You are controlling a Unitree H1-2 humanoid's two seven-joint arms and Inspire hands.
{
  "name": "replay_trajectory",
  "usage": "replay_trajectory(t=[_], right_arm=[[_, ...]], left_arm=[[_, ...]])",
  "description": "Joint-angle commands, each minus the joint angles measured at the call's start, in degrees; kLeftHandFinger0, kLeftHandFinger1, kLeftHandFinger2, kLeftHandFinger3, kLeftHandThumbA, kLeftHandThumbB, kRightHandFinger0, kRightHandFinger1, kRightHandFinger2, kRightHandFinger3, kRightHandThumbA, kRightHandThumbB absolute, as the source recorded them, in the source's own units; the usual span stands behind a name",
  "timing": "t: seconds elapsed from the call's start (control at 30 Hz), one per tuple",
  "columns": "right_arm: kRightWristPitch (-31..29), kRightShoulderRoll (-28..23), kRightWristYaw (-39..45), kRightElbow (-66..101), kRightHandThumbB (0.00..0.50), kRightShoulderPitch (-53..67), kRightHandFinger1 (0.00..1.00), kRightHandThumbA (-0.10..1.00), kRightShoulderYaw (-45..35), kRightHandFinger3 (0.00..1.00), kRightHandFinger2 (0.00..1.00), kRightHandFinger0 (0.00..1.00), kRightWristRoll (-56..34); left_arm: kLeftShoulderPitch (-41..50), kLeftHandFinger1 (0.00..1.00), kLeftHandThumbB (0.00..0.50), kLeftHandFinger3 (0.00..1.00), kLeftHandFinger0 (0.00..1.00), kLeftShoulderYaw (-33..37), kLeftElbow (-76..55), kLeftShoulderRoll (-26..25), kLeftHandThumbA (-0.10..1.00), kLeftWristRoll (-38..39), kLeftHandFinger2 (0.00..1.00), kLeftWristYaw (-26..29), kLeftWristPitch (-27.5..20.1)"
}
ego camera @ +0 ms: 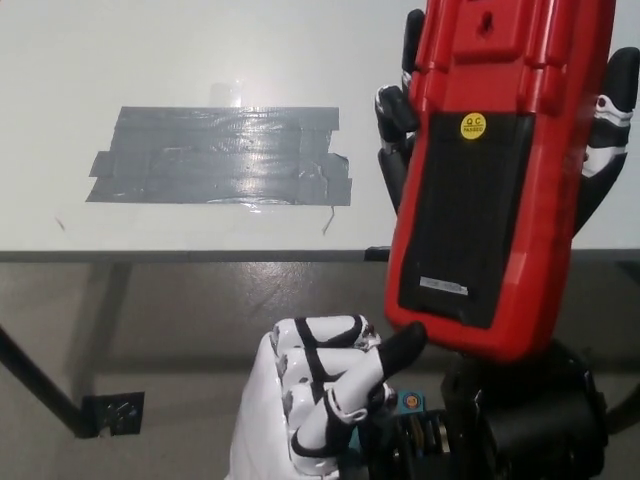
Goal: The robot first picks the multimeter with right hand and then unfolds the black stand on the back of it using left hand
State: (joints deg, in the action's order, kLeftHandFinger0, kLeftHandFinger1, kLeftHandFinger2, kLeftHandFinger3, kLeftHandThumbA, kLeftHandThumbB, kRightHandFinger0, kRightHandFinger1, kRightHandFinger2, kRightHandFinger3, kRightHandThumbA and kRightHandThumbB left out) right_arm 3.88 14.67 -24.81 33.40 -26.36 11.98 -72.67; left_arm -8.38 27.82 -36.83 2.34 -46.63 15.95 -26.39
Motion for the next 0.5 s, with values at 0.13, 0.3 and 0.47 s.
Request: replay_trajectory(t=[0.13, 0.3, 0.47], right_arm=[[1.5, -6.1, 0.8, -8.1, 0.040, -5.3, 0.29, -0.10, -9.8, 0.88, 0.61, 0.62, 1.0], [2.9, -10.1, 1.5, -15.7, 0.070, -7.8, 0.21, -0.10, -13.8, 0.82, 0.55, 0.67, 4.4], [2.0, -11.9, 4.6, -23.7, 0.073, -10.5, 0.00, -0.10, -15.5, 0.81, 0.51, 0.74, 8.9]], left_arm=[[5.0, 0.00, 0.224, 1.00, 0.00, -2.0, -0.8, -6.1, 0.67, 4.2, 0.00, 4.0, -0.5], [9.8, 0.00, 0.188, 1.00, 0.05, -4.0, 0.1, -11.8, 0.67, 1.3, 0.09, 8.7, -0.5], [13.7, 0.00, 0.177, 1.00, 0.02, -4.1, 0.6, -14.4, 0.68, -0.9, 0.00, 13.1, -0.5]])
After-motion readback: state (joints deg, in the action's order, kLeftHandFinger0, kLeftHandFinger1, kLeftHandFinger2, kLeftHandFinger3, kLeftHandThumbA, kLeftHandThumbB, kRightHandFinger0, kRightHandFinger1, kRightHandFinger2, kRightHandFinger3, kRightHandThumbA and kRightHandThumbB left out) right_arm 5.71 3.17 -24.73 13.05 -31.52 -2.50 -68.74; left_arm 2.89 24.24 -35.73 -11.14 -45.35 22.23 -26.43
